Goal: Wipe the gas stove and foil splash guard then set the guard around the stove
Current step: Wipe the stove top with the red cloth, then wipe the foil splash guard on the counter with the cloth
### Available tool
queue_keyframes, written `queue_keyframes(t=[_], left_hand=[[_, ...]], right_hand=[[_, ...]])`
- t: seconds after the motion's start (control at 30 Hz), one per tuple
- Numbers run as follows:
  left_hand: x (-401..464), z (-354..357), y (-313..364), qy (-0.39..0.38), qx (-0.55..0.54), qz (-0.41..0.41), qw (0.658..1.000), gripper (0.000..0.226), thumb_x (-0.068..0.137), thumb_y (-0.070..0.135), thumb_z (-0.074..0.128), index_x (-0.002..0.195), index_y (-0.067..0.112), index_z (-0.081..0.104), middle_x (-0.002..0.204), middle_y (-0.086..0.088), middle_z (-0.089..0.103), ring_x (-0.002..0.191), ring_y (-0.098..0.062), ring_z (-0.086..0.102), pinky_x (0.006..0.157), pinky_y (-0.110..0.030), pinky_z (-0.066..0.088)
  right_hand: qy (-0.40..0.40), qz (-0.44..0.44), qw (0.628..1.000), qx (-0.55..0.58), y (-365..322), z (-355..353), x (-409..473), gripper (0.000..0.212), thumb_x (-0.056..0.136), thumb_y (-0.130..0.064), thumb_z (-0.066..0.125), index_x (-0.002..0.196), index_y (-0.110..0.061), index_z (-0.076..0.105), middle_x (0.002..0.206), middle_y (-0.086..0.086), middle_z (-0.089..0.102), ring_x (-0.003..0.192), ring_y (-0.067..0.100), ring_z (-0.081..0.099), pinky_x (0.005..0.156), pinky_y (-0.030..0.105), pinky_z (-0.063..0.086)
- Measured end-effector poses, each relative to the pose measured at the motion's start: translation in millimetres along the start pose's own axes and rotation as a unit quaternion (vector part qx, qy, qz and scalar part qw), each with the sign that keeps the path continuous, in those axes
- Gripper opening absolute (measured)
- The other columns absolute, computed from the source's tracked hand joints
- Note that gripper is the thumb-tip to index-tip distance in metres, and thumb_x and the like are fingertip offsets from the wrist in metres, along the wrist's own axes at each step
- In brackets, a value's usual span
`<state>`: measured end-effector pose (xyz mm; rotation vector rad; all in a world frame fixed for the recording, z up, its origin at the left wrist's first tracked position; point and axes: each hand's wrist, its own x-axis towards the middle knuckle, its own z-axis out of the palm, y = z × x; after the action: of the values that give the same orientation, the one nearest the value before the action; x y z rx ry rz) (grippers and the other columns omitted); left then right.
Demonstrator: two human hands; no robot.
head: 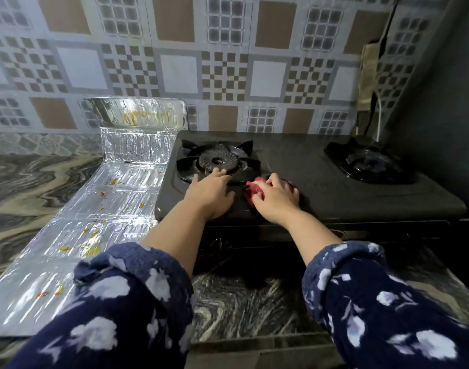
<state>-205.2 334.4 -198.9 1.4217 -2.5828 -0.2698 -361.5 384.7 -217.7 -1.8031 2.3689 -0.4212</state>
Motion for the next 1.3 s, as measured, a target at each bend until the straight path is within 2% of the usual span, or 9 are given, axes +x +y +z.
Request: queue_keyframes(t=[0.13,0.37,0.5,0.67,0.8,0.93,1.03,1.2,1.3], left_hand=[[-34,11,-10,0.035,0.004,-0.005,0.999,0.049,0.096,0.027,0.044,0.144,0.019,0.038,0.158,0.000,0.026,0.147,-0.016,0.018,0.115,-0.047,0.016],[-98,23,-29,0.065,0.024,-0.106,0.992,0.049,0.095,0.030,0.045,0.142,0.020,0.040,0.158,-0.003,0.025,0.146,-0.019,0.020,0.116,-0.053,0.018],[-145,30,-29,0.081,0.024,-0.151,0.985,0.054,0.093,0.028,0.049,0.145,0.016,0.037,0.157,-0.004,0.028,0.143,-0.023,0.029,0.115,-0.051,0.023],[-206,40,-37,0.042,0.046,-0.233,0.970,0.056,0.094,0.034,0.048,0.145,0.014,0.036,0.153,-0.007,0.035,0.140,-0.024,0.033,0.113,-0.044,0.029],[-246,43,-46,0.021,0.017,-0.294,0.955,0.053,0.094,0.032,0.049,0.143,0.015,0.040,0.150,-0.008,0.039,0.136,-0.026,0.039,0.111,-0.041,0.032],[-273,50,-62,0.004,-0.013,-0.323,0.946,0.055,0.092,0.031,0.052,0.143,0.015,0.040,0.149,-0.008,0.042,0.136,-0.026,0.039,0.110,-0.039,0.034],[-283,53,-78,0.001,-0.031,-0.337,0.941,0.055,0.093,0.029,0.052,0.144,0.013,0.038,0.150,-0.008,0.041,0.138,-0.024,0.037,0.111,-0.034,0.032],[-284,60,-113,-0.003,-0.052,-0.336,0.940,0.058,0.093,0.027,0.051,0.147,0.012,0.034,0.152,-0.008,0.037,0.140,-0.023,0.034,0.113,-0.033,0.030],[-280,63,-145,-0.009,-0.049,-0.339,0.939,0.059,0.091,0.026,0.051,0.146,0.013,0.034,0.151,-0.008,0.039,0.138,-0.025,0.037,0.112,-0.037,0.032]], right_hand=[[0.003,-0.048,0.999,0.000,-21,0,-15,0.036,0.085,-0.042,0.043,0.118,-0.033,0.056,0.118,0.000,0.043,0.118,0.027,0.040,0.100,0.048,0.032],[0.024,-0.173,0.984,-0.035,-53,10,-53,0.035,0.084,-0.042,0.051,0.111,-0.023,0.062,0.123,0.002,0.045,0.117,0.032,0.040,0.095,0.049,0.033],[0.002,-0.235,0.972,-0.020,-76,22,-88,0.029,0.085,-0.038,0.054,0.106,-0.023,0.066,0.117,0.001,0.046,0.116,0.031,0.042,0.095,0.050,0.032],[-0.029,-0.247,0.968,0.039,-95,51,-134,0.026,0.085,-0.033,0.047,0.100,-0.021,0.065,0.110,0.003,0.046,0.108,0.031,0.044,0.089,0.046,0.034],[-0.078,-0.260,0.961,0.043,-108,73,-157,0.017,0.081,-0.033,0.048,0.084,-0.021,0.058,0.100,0.001,0.041,0.106,0.030,0.044,0.091,0.046,0.034],[-0.102,-0.272,0.957,0.027,-122,92,-170,0.027,0.082,-0.033,0.048,0.098,-0.018,0.064,0.113,0.005,0.047,0.110,0.031,0.044,0.090,0.046,0.033],[-0.115,-0.273,0.955,0.020,-134,106,-171,0.027,0.083,-0.032,0.047,0.099,-0.018,0.064,0.112,0.005,0.046,0.111,0.032,0.044,0.090,0.045,0.031],[-0.110,-0.271,0.956,0.021,-160,126,-163,0.028,0.084,-0.033,0.047,0.101,-0.019,0.064,0.112,0.005,0.046,0.111,0.032,0.045,0.101,0.055,0.031],[-0.105,-0.266,0.958,0.009,-182,138,-154,0.027,0.083,-0.034,0.049,0.102,-0.021,0.064,0.115,0.006,0.046,0.112,0.031,0.044,0.093,0.047,0.032]])
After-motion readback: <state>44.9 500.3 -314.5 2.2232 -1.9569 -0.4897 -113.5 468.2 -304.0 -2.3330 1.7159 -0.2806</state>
